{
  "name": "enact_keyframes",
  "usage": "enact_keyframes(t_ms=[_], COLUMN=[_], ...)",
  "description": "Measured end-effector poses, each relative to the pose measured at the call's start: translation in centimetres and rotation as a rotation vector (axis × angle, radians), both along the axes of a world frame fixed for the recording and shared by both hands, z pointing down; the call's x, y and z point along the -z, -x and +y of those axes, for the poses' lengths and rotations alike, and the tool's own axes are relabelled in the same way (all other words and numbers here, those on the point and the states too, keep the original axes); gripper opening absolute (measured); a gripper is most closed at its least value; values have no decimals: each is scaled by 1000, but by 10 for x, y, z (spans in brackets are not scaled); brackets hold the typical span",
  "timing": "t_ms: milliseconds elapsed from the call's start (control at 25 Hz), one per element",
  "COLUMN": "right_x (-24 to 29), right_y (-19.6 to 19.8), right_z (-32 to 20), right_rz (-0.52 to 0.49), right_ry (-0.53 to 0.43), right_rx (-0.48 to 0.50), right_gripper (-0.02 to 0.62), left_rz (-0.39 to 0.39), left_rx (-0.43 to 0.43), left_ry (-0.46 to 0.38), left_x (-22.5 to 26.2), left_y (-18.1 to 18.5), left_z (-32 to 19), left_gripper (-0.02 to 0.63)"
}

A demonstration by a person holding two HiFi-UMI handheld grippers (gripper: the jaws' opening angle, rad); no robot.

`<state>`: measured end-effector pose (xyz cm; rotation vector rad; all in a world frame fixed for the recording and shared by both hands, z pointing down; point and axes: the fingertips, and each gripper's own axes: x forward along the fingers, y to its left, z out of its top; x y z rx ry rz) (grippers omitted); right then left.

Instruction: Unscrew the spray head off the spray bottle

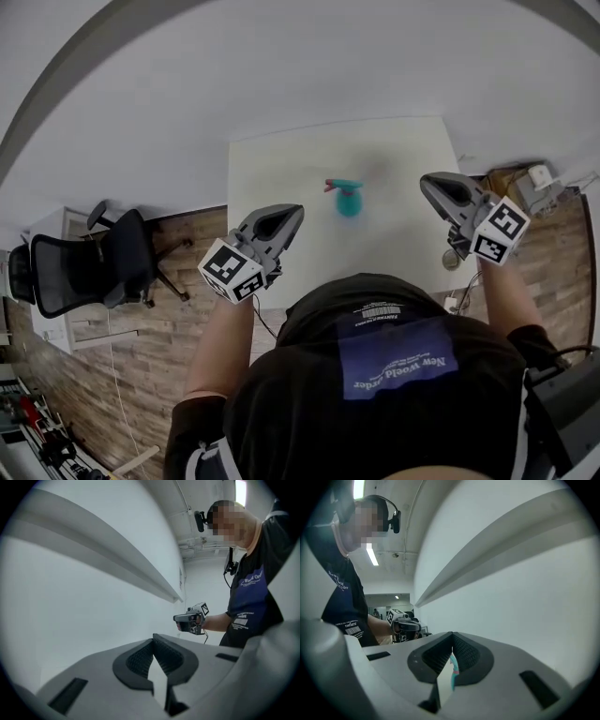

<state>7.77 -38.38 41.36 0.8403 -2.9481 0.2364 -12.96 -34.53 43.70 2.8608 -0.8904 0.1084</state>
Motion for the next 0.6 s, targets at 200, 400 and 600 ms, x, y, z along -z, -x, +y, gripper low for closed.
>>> enact_keyframes(t_ms=[200, 400, 600], right_x=[-10, -16, -20], right_y=[-15, -13, -8], right_z=[-9, -11, -6], right_rz=[-19, -28, -28], right_ry=[19, 29, 39], right_rx=[0, -16, -37], right_gripper=[-9, -9, -9], left_rz=[-67, -138, -202], left_rx=[-63, -99, -142], left_ry=[26, 11, 15], left_x=[-16, -30, -39], left_y=[-37, -52, -50], left_z=[-3, -15, -26], left_gripper=[3, 3, 3])
